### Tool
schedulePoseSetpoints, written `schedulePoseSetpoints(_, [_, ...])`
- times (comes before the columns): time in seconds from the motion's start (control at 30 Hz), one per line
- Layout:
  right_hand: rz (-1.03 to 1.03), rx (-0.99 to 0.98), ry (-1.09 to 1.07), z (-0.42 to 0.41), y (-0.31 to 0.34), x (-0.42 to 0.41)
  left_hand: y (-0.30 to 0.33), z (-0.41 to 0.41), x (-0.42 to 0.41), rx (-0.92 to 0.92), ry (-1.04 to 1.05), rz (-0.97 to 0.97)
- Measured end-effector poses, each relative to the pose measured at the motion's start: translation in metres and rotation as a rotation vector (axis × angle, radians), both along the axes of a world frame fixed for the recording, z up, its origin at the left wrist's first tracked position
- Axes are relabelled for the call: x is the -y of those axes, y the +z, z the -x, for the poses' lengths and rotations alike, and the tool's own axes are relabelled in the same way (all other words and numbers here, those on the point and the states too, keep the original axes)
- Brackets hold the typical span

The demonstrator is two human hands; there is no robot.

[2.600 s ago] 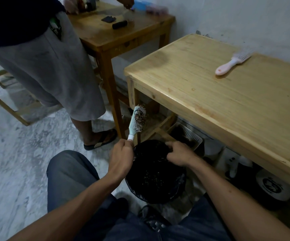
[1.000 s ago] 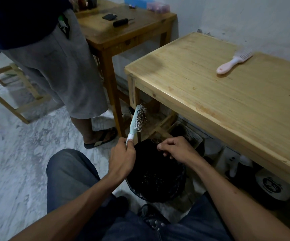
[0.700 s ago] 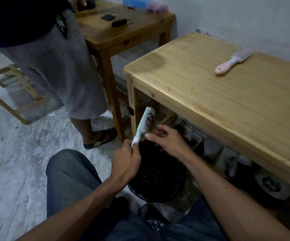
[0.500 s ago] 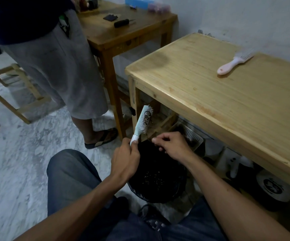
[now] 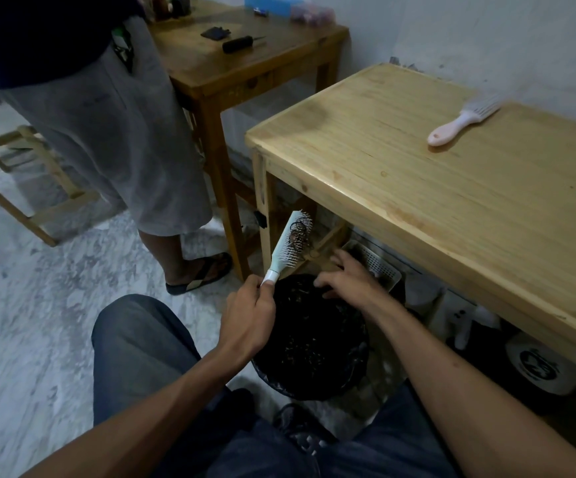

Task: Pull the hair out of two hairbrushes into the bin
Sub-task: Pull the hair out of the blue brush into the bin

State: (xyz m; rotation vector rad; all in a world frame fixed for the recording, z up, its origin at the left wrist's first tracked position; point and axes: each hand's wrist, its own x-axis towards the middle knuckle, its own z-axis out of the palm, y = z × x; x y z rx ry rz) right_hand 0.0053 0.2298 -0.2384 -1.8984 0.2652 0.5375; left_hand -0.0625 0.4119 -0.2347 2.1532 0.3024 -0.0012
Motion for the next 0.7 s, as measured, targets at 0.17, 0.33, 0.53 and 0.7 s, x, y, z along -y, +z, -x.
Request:
schedulePoseSetpoints(0.17, [-0.372,0.04,-0.15,-0.006,0.0,0.001,0.0,0.001,-0.004,-0.009,-0.058,-0.078])
schedulePoseSetpoints(0.33, [-0.159,0.054,-0.207,0.002,-0.023,0.009,-0.003,0.0,-0.012,-0.044,0.044,-0.011])
schedulePoseSetpoints(0.53, [0.164,-0.076,-0.056,0.019,-0.04,0.018,-0.003,-0.003,-0.018,-0.024,0.111,0.07])
schedulePoseSetpoints(0.7, [0.264,-0.122,0.136,0.009,-0.023,0.011,-0.007,-0.001,-0.016,0.005,0.041,-0.023])
